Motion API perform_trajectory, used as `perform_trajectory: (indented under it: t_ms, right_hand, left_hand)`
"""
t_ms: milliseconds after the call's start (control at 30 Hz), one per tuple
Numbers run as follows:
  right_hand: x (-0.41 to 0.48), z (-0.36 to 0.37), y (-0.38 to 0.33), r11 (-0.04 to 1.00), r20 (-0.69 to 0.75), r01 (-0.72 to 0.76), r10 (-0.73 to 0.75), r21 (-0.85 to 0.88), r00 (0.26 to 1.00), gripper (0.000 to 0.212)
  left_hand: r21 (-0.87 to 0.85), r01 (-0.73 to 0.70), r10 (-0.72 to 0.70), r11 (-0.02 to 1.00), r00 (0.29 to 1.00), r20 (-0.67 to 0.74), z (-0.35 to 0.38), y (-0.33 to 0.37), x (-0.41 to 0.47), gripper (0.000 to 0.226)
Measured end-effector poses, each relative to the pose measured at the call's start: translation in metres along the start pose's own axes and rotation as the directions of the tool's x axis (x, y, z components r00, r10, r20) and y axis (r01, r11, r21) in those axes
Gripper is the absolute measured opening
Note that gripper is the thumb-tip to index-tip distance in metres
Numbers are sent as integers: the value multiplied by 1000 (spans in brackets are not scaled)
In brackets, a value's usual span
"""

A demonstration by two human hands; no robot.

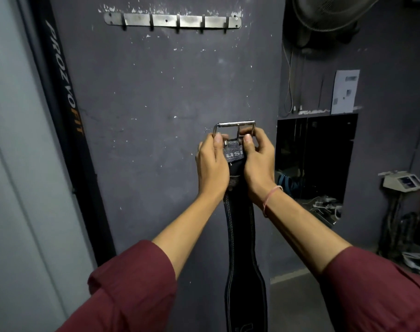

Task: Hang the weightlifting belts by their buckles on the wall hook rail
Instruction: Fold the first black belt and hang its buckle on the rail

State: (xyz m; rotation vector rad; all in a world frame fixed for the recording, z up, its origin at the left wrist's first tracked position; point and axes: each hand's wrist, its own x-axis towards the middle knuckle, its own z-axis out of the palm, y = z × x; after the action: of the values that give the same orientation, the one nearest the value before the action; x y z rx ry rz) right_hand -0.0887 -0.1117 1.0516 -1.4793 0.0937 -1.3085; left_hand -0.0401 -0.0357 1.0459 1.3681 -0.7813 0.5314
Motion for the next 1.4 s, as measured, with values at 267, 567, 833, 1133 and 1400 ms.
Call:
perform_trajectory:
  t_ms: [267,567,833,1133,1400]
  right_hand:
    - [93,29,9,992,-192,18,-41,-125,981,31]
    - [248,67,30,988,-102,91,-78,127,992,36]
    - [386,107,14,982,-114,166,-155,90,981,39]
    - [467,123,11,991,-104,129,-126,22,987,33]
    - [478,131,31,997,-148,76,-78,-15,986,55]
  left_hand:
    - [87,-136,143,987,986,-90,42,-1,81,45]
    - [170,-182,208,968,967,-148,99,-20,222,50]
    - [212,-226,273,951,935,-226,145,-16,363,54]
    - [214,-128,180,968,953,-244,183,-21,447,57]
    - [316,-114,196,942,950,-241,188,-31,453,46]
